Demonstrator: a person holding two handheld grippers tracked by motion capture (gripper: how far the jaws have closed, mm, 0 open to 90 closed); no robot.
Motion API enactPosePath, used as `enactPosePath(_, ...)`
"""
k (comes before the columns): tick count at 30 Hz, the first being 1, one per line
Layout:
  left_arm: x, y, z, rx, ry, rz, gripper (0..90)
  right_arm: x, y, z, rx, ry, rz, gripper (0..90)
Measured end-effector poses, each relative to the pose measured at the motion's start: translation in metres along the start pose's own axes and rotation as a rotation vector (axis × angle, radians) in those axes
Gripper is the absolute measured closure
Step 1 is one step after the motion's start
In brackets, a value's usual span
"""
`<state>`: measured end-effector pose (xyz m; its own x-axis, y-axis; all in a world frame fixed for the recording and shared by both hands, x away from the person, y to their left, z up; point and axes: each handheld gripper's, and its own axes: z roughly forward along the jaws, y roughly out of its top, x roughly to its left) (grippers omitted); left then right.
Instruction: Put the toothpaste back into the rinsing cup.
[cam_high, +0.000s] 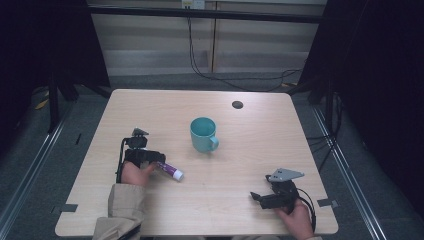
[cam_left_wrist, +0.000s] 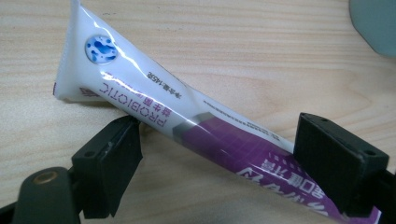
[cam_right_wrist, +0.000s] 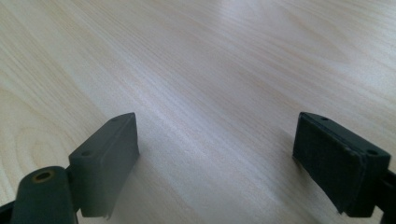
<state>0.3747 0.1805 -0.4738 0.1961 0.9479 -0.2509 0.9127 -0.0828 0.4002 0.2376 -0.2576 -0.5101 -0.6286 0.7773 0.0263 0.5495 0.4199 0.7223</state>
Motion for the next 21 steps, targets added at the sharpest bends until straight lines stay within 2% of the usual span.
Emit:
enactPosePath(10, -0.0007, 0.0005, 0.0045, 0.016, 0.016, 0.008, 17.5, 0.0000, 0.0000, 0.0000, 0.000, 0.000, 0.000, 13.4)
enactPosePath(14, -0.0022, 0.0010, 0.0041, 0.028, 0.038, 0.031, 23.0, 0.0000, 0.0000, 0.0000, -0.001, 0.000, 0.000, 13.4)
enactPosePath(15, -0.0032, 0.0010, 0.0035, 0.039, 0.047, 0.056, 25.3, 0.0000, 0.0000, 0.0000, -0.001, 0.000, 0.001, 13.4)
enactPosePath(16, -0.0032, 0.0010, 0.0035, 0.039, 0.047, 0.056, 28.1, 0.0000, 0.0000, 0.0000, -0.001, 0.000, 0.001, 13.4)
enactPosePath(17, -0.0044, 0.0005, 0.0031, 0.046, 0.063, 0.090, 30.5, 0.0000, 0.0000, 0.0000, 0.000, 0.000, 0.000, 13.4)
enactPosePath(21, -0.0036, 0.0005, 0.0020, 0.055, 0.052, 0.109, 33.3, 0.0000, 0.0000, 0.0000, 0.000, 0.000, 0.001, 13.4)
